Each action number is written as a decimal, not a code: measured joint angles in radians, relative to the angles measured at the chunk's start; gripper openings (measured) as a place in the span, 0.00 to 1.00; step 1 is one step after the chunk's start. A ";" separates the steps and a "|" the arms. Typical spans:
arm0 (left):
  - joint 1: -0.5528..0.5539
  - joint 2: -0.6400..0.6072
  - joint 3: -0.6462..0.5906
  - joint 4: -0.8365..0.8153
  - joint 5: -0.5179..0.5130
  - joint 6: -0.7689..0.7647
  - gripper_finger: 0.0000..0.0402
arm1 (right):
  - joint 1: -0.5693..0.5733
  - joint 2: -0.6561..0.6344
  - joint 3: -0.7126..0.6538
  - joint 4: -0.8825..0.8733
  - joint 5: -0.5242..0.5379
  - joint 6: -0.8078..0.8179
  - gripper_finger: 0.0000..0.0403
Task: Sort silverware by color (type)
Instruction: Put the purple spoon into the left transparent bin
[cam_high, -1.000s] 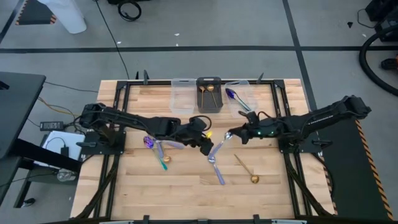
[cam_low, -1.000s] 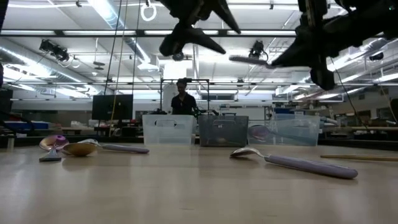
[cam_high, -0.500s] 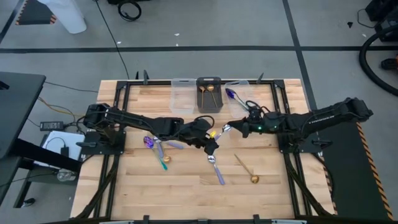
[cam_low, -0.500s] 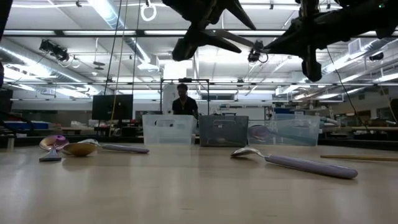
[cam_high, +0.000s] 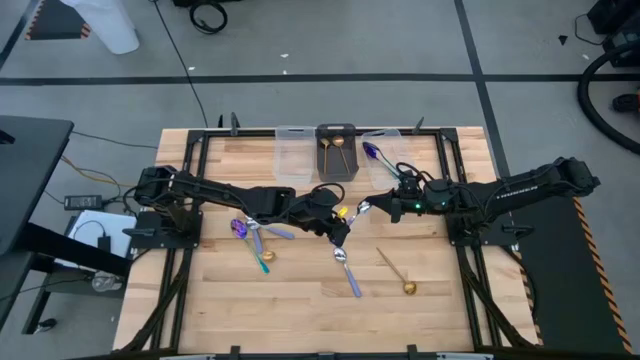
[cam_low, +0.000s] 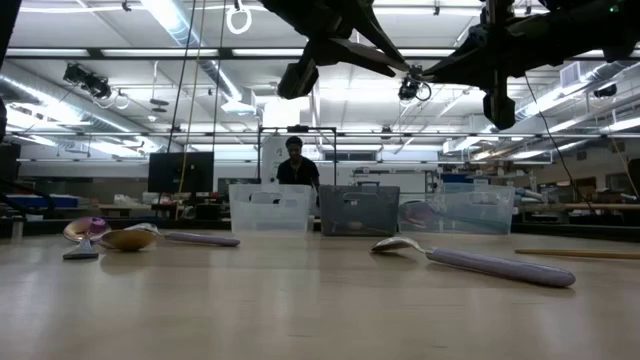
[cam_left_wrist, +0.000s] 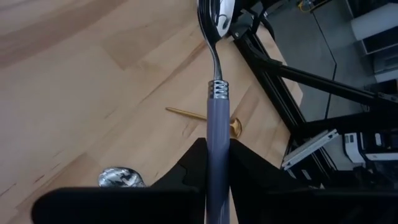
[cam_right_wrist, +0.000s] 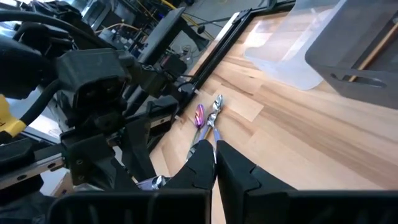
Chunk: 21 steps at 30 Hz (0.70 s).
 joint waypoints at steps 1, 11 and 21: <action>0.000 0.000 0.000 0.000 0.007 0.000 0.12 | 0.000 0.000 0.000 0.001 -0.001 0.000 0.04; 0.008 0.000 0.000 -0.004 0.010 0.004 0.11 | 0.002 0.000 0.000 0.036 -0.003 -0.010 0.17; 0.051 0.000 0.000 -0.006 0.013 0.005 0.11 | -0.054 -0.011 0.000 0.036 -0.079 0.015 0.40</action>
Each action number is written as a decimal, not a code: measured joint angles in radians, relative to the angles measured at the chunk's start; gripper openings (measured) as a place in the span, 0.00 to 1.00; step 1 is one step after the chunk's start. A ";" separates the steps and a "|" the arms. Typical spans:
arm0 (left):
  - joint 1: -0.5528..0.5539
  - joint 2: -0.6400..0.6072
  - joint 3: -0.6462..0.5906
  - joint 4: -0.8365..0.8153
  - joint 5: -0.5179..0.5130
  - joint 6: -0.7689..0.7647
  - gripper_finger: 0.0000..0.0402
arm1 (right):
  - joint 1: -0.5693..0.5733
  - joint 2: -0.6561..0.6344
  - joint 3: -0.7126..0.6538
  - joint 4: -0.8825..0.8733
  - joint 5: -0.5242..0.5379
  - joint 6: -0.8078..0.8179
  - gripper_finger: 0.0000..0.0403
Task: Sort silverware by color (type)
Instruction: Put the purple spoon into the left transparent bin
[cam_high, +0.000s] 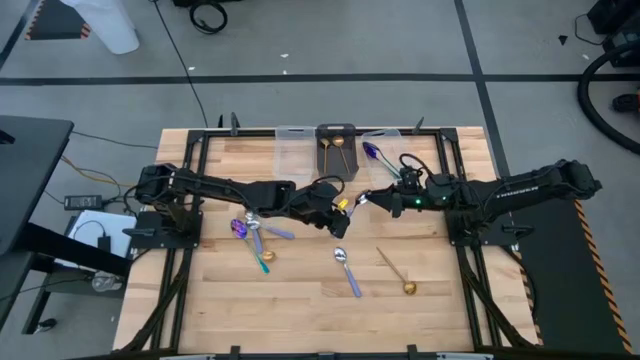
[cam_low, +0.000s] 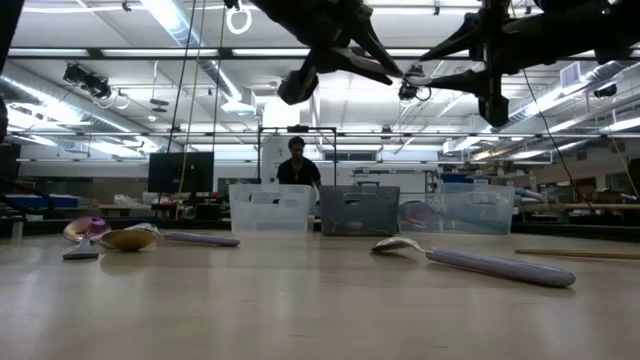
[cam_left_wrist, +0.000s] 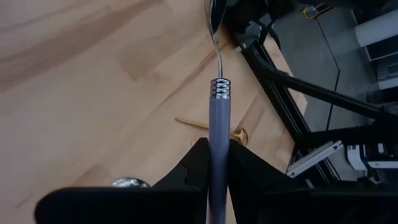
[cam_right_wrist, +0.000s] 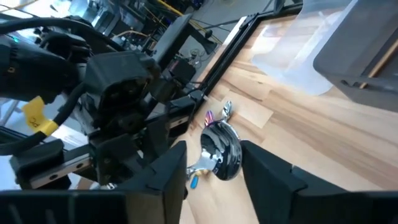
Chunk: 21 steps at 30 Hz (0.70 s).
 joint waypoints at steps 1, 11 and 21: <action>0.006 0.000 0.000 0.001 0.000 0.000 0.11 | -0.010 -0.006 0.000 -0.002 -0.012 0.000 0.41; 0.075 0.000 0.001 0.019 0.007 0.003 0.11 | -0.118 -0.057 0.000 -0.019 -0.114 0.019 0.44; 0.114 -0.010 0.001 0.088 -0.032 -0.033 0.11 | -0.215 -0.058 0.002 -0.031 -0.310 -0.038 0.44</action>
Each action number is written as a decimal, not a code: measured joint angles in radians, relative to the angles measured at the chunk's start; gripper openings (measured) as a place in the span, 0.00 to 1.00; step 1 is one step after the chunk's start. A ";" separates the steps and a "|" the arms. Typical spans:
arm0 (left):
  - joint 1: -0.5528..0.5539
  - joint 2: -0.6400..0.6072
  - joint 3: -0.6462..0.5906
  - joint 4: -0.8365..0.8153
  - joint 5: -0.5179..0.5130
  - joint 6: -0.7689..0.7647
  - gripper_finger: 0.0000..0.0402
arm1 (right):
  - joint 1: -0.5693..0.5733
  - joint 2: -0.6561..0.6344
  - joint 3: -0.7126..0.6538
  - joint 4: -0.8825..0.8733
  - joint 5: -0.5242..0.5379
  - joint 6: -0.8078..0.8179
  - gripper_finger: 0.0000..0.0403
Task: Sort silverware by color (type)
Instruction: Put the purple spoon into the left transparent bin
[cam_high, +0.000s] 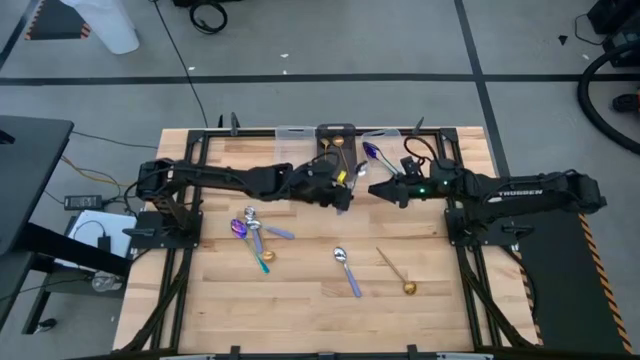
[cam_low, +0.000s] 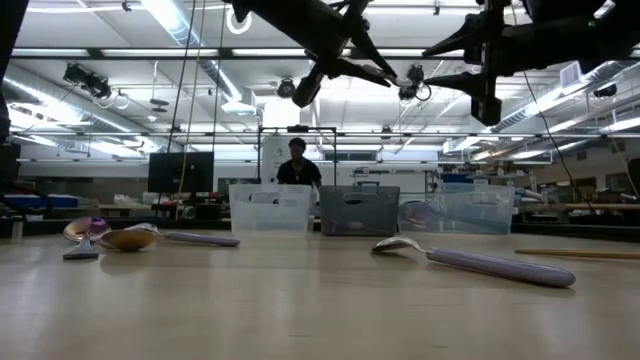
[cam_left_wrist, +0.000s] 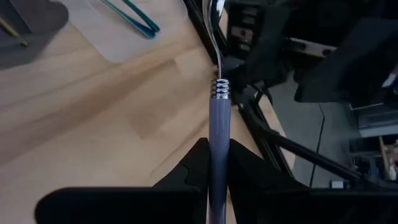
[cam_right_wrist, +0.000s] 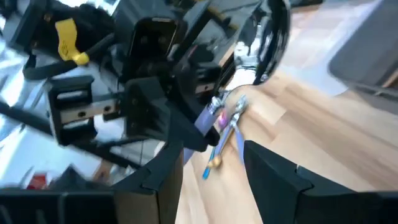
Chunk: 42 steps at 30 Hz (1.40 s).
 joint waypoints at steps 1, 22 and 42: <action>0.000 0.000 0.000 -0.001 -0.003 -0.004 0.11 | -0.008 0.000 0.000 0.000 -0.014 -0.013 0.44; 0.206 -0.007 0.000 -0.247 -0.082 0.046 0.11 | -0.074 0.005 -0.001 -0.125 -0.185 -0.107 0.45; 0.416 -0.008 0.000 -0.486 -0.084 0.293 0.11 | -0.147 0.005 -0.001 -0.148 -0.177 -0.130 0.56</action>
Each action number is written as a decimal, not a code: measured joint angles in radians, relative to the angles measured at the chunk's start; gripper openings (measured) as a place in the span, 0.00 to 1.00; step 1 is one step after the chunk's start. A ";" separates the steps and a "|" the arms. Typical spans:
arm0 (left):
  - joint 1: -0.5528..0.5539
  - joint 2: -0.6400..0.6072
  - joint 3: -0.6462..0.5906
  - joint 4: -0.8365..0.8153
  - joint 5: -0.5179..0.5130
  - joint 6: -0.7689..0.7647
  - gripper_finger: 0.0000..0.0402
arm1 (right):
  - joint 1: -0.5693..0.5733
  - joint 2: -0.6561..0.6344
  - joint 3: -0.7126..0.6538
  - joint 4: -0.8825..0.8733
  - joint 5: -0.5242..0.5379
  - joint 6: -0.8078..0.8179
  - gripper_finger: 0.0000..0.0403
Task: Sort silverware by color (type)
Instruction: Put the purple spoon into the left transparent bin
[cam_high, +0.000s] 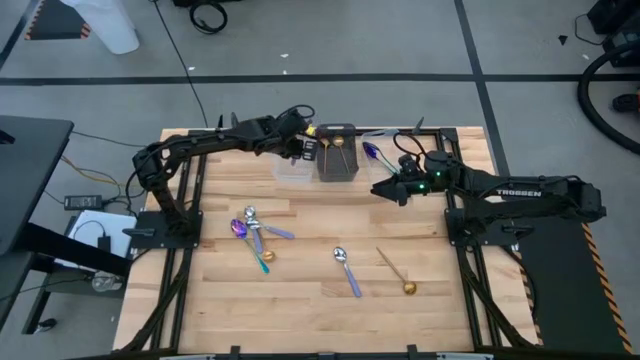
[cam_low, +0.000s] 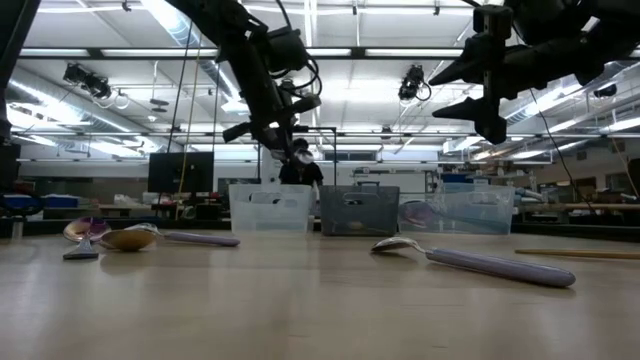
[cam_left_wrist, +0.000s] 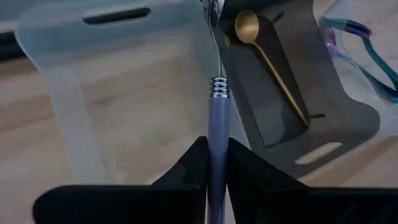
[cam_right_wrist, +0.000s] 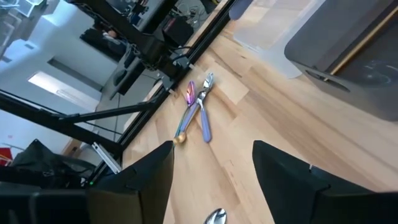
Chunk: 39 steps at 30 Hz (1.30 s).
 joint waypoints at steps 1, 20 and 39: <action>0.006 0.002 0.000 0.001 -0.002 0.016 0.11 | 0.000 0.000 0.000 0.000 0.000 -0.004 0.56; 0.025 0.191 0.000 -0.023 -0.045 0.079 0.11 | 0.001 0.000 -0.001 -0.007 0.023 0.057 0.56; 0.026 0.264 0.001 -0.024 -0.075 0.104 0.13 | 0.002 0.000 -0.001 -0.026 0.016 0.066 0.56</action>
